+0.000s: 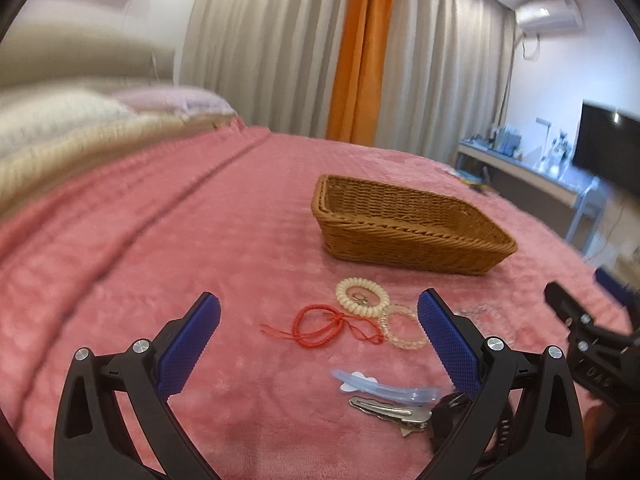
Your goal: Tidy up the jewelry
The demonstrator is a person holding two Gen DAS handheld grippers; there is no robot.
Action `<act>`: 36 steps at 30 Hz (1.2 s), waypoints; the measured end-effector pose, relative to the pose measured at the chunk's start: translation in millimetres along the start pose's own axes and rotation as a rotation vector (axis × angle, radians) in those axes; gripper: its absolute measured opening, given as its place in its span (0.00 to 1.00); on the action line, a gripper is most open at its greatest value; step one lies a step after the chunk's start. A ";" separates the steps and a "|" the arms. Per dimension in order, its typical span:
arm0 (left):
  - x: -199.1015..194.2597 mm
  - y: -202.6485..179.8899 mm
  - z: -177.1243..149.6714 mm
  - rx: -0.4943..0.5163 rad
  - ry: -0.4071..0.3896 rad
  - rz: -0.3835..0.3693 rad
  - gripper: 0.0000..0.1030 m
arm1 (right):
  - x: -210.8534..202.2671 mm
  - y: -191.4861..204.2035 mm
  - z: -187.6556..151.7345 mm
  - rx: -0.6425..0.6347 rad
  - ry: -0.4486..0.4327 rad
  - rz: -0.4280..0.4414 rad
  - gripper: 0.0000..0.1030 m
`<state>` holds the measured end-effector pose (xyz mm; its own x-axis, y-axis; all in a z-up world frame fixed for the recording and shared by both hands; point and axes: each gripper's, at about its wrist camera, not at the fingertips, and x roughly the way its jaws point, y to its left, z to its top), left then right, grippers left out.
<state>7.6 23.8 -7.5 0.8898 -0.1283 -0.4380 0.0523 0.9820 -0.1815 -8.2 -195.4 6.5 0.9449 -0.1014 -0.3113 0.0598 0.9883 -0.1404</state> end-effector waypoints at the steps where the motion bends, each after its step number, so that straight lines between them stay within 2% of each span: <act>1: 1.9 7.3 1.8 -0.028 0.020 -0.043 0.92 | -0.2 -3.3 0.2 0.014 0.002 0.007 0.93; 4: 5.4 22.7 8.2 -0.082 0.078 -0.140 0.92 | 2.3 -8.0 1.8 0.037 0.018 0.019 0.89; 6: 11.1 29.5 13.2 -0.085 0.123 -0.142 0.88 | 9.8 -10.8 3.6 0.040 0.063 0.035 0.76; 7: 14.2 31.8 15.2 -0.084 0.144 -0.146 0.88 | 13.3 -13.4 4.9 0.047 0.087 0.046 0.73; 9: 22.6 36.7 20.4 -0.083 0.200 -0.168 0.81 | 20.8 -19.4 8.5 0.058 0.134 0.075 0.63; 13: 49.4 43.6 28.3 -0.068 0.332 -0.212 0.72 | 37.5 -34.1 14.1 0.052 0.208 0.088 0.56; 15: 66.9 47.1 29.5 -0.061 0.382 -0.224 0.52 | 51.6 -47.1 16.7 0.063 0.264 0.116 0.49; 19: 97.7 54.3 25.1 -0.067 0.477 -0.223 0.50 | 78.6 -60.1 13.9 0.067 0.369 0.162 0.48; 22: 106.8 54.3 20.1 -0.060 0.490 -0.215 0.50 | 95.0 -53.0 5.9 0.057 0.440 0.219 0.47; 24: 110.6 53.7 16.8 -0.051 0.501 -0.216 0.50 | 102.1 -41.4 -1.3 0.031 0.474 0.232 0.39; 27: 110.8 48.2 18.3 -0.018 0.503 -0.211 0.50 | 112.0 -25.6 -8.7 -0.021 0.510 0.231 0.36; 30: 114.6 39.3 16.2 0.033 0.508 -0.178 0.48 | 118.0 -15.4 -10.8 -0.056 0.524 0.233 0.36; 31: 115.9 33.6 15.6 0.067 0.507 -0.144 0.46 | 119.7 -11.6 -12.3 -0.073 0.531 0.228 0.36; 32: 116.7 28.4 14.8 0.095 0.504 -0.119 0.41 | 121.7 -6.9 -15.0 -0.096 0.539 0.218 0.33; 34: 116.0 20.3 12.1 0.142 0.499 -0.075 0.35 | 120.5 -1.0 -14.5 -0.129 0.529 0.212 0.20; 35: 116.0 17.5 11.6 0.161 0.497 -0.056 0.30 | 117.4 2.4 -15.3 -0.151 0.520 0.210 0.11; 36: 115.9 15.3 11.1 0.177 0.495 -0.039 0.22 | 115.8 5.9 -15.4 -0.176 0.515 0.197 0.07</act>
<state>116.6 25.5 -51.3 0.5671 -0.1736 -0.8052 0.1952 0.9780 -0.0734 96.6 -203.1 -44.9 0.6516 -0.0032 -0.7586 -0.1972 0.9649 -0.1735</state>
